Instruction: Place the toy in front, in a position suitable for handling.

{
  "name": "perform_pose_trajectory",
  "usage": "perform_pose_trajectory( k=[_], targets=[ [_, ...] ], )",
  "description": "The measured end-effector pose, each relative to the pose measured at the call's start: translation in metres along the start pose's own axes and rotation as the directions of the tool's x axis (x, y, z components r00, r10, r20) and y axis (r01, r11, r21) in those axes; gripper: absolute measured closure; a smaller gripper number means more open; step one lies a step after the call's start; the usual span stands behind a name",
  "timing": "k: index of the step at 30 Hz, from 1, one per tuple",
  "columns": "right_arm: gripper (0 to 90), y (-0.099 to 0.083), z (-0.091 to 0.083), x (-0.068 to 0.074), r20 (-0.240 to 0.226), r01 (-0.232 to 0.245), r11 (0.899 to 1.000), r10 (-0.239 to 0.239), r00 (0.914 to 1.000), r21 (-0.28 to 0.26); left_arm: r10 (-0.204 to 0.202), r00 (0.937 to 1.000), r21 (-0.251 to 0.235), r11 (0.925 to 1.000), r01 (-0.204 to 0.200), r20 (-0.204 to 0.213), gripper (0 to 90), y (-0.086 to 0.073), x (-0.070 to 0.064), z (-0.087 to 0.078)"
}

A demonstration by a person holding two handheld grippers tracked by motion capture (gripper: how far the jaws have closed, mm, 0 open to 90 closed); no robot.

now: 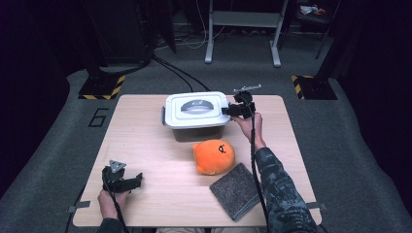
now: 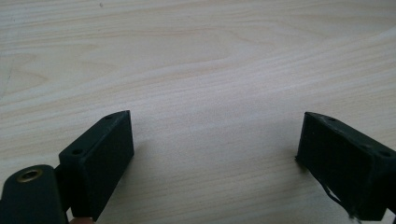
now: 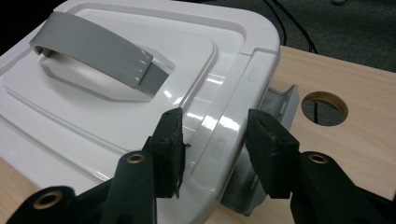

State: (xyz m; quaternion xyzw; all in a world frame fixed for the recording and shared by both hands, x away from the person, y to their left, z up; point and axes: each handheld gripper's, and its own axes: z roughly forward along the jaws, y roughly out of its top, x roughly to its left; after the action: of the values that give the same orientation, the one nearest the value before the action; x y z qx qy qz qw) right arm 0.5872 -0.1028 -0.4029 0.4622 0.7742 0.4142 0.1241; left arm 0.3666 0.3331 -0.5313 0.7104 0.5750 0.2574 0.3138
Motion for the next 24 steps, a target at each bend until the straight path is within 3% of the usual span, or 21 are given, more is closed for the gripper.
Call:
perform_pose_trajectory(
  k=[24],
  targets=[
    [55.9, 0.004, 0.010, 0.014, -0.016, 0.015, 1.000, -0.015, 0.9998, -0.008, -0.001, 1.0000, -0.001, 1.0000, 0.001, 0.000, 10.3, 0.000, 0.000, 0.000]
  ],
)
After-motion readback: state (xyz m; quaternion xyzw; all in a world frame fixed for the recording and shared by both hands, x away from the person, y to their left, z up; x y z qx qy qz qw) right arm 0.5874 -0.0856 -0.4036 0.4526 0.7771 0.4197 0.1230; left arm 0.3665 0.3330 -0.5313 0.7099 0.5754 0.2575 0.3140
